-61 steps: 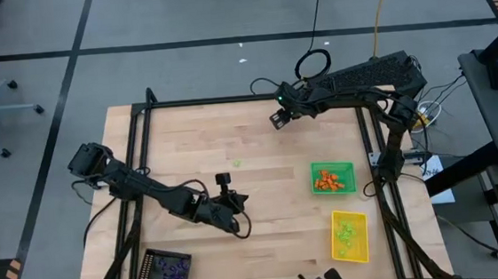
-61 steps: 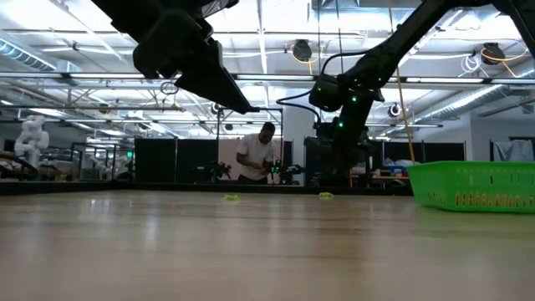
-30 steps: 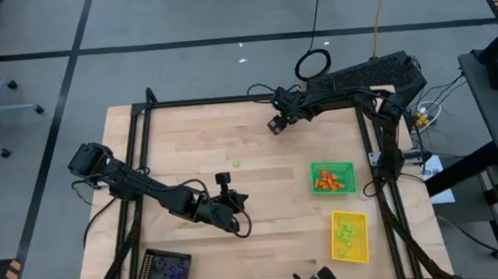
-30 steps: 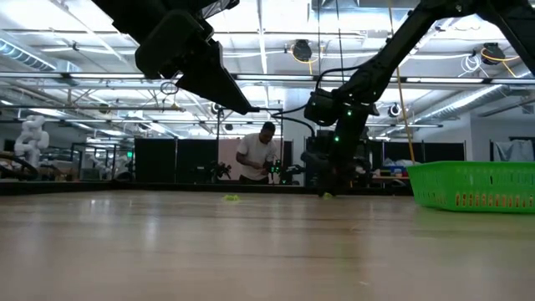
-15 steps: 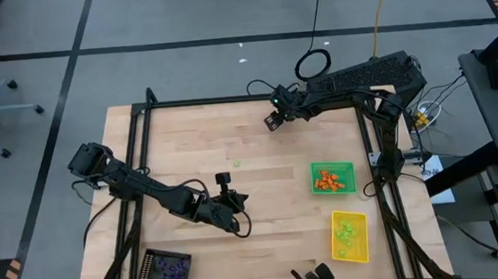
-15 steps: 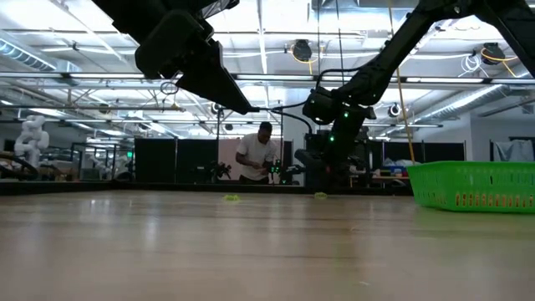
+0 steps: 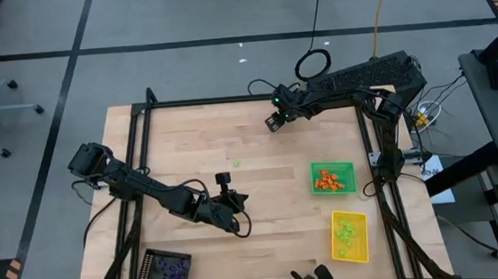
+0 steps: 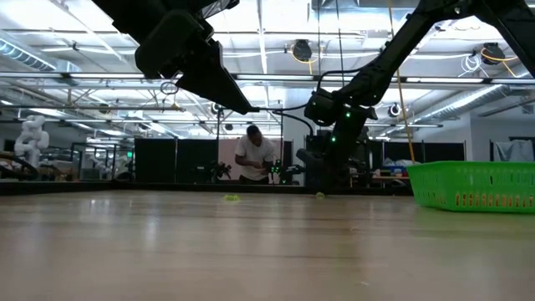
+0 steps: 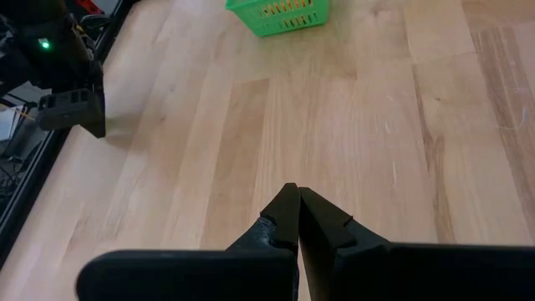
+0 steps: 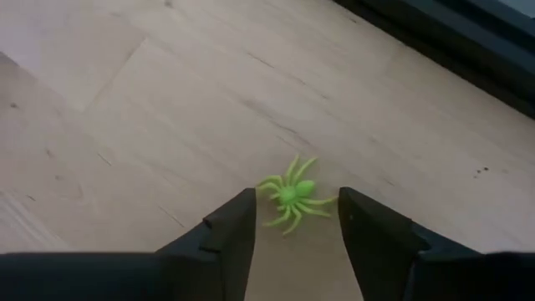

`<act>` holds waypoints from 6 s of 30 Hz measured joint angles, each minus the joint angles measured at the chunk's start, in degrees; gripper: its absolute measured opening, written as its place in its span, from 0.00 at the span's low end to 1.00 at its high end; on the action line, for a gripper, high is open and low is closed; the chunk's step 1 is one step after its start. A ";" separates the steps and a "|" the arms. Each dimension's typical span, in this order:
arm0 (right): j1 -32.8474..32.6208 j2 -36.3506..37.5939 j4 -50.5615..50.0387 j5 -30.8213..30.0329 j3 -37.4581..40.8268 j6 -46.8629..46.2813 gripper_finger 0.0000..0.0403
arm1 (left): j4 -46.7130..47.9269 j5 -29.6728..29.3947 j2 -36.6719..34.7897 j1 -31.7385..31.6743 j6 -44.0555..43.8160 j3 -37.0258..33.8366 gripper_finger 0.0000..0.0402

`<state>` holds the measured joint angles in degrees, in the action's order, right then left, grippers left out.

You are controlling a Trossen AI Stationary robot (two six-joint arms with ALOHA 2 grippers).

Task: Sort Halloween decoration
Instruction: Put the green spider toy into the yellow bin

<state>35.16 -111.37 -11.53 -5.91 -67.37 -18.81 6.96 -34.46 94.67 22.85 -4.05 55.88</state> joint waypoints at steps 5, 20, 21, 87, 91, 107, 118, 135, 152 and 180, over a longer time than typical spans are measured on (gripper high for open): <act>0.00 0.10 -0.92 0.02 0.00 0.02 0.34 | 0.00 0.01 0.00 0.00 0.00 0.00 0.02; -0.87 0.22 -4.09 -0.05 -0.11 3.41 0.17 | 0.00 0.01 0.00 0.00 0.02 0.00 0.02; -0.88 0.22 -4.13 -0.02 -0.11 3.45 0.16 | 0.00 -0.01 0.00 0.00 0.01 0.00 0.02; -51.19 44.45 7.32 -10.94 26.67 7.25 0.00 | -1.96 1.86 0.00 0.04 -0.09 0.00 0.02; -54.73 43.32 7.43 -13.73 26.65 9.30 0.00 | -2.23 1.84 0.00 0.04 -0.08 0.00 0.02; -60.06 37.38 13.80 -22.39 26.62 21.43 0.00 | -1.99 1.82 0.01 0.04 -0.02 0.00 0.02; -63.75 32.82 13.65 -37.76 26.62 38.52 0.00 | -2.01 1.82 0.00 0.04 0.00 0.00 0.02; -67.17 28.87 13.88 -53.02 26.62 52.77 0.00 | -2.11 1.80 0.00 0.04 0.01 0.00 0.02; -67.14 28.89 13.90 -52.61 26.62 52.54 0.00 | -2.08 1.78 0.02 0.04 0.00 0.00 0.02; -66.10 31.10 -1.37 -37.11 15.58 9.96 0.00 | -1.97 1.75 0.00 0.04 0.00 0.00 0.02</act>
<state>-30.94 -80.27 -12.90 -43.02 -51.79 -8.85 4.99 -32.71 94.67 22.90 -4.05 55.88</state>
